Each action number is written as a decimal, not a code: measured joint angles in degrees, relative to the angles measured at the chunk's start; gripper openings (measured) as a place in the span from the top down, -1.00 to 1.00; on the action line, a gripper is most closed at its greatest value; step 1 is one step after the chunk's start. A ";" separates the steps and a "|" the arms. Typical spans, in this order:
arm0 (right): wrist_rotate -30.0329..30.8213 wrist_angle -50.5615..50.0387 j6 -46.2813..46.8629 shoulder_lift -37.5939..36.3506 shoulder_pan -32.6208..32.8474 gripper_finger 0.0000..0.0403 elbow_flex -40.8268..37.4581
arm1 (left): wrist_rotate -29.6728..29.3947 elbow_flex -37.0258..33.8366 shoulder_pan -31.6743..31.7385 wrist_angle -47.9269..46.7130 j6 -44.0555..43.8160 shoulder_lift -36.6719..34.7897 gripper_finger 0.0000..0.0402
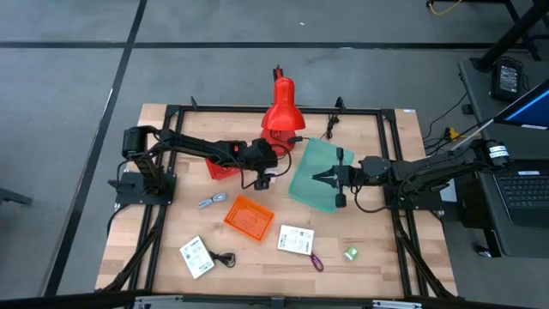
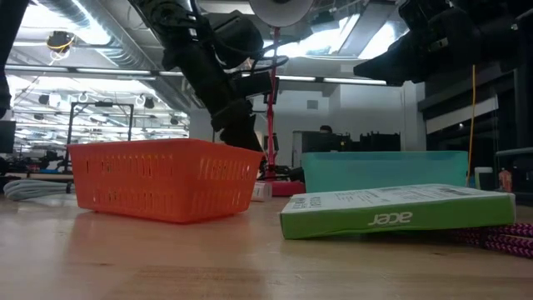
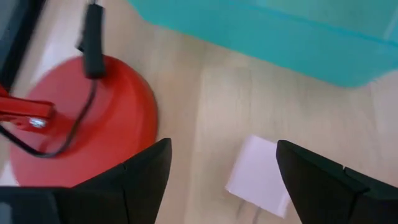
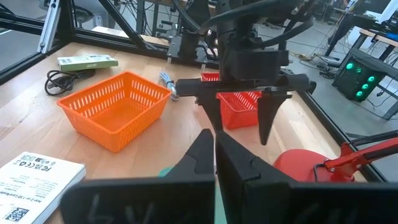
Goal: Pick and place items into bin
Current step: Put the white charger adapter into the red bin
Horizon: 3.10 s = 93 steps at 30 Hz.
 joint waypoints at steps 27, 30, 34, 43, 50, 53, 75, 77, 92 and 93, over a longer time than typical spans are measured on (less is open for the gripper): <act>0.00 -0.87 -0.02 0.00 0.00 1.00 -0.02 | -0.29 -0.02 0.01 -0.18 -4.52 0.00 -0.41; -0.01 -0.87 -0.02 0.00 0.00 1.00 -0.02 | -0.27 -0.02 0.00 -0.18 -4.47 0.00 -0.41; 0.00 -0.87 -0.02 0.00 -0.01 1.00 -0.02 | 0.68 -0.02 0.00 -0.38 -3.94 0.00 -0.41; -0.02 -1.24 -0.07 0.00 0.00 1.00 -0.02 | 7.97 -0.02 -0.31 -2.17 -2.23 0.00 -0.41; 0.00 -1.22 -0.14 0.00 -0.02 1.00 -0.02 | 7.10 -0.02 -0.37 -3.08 -0.80 0.00 -0.41; 0.00 -1.20 -0.17 0.00 -0.02 1.00 -0.02 | 7.09 -0.02 -0.37 -3.65 -0.35 0.00 -0.41; -0.02 -0.71 -0.43 -0.01 -0.02 1.00 -0.04 | 7.06 8.18 0.02 -13.87 3.66 10.08 -0.41; -0.02 -1.33 -0.46 0.00 -0.02 1.00 -0.04 | 7.27 8.25 0.11 -14.26 3.47 10.85 -0.41; -0.02 -1.29 -0.46 0.02 -0.35 1.00 -0.04 | 7.69 8.26 -0.07 -12.38 6.24 11.80 -0.39; -0.02 -1.29 -0.46 0.02 -0.35 1.00 -0.04 | 7.71 8.26 -0.09 -12.38 6.25 11.80 -0.37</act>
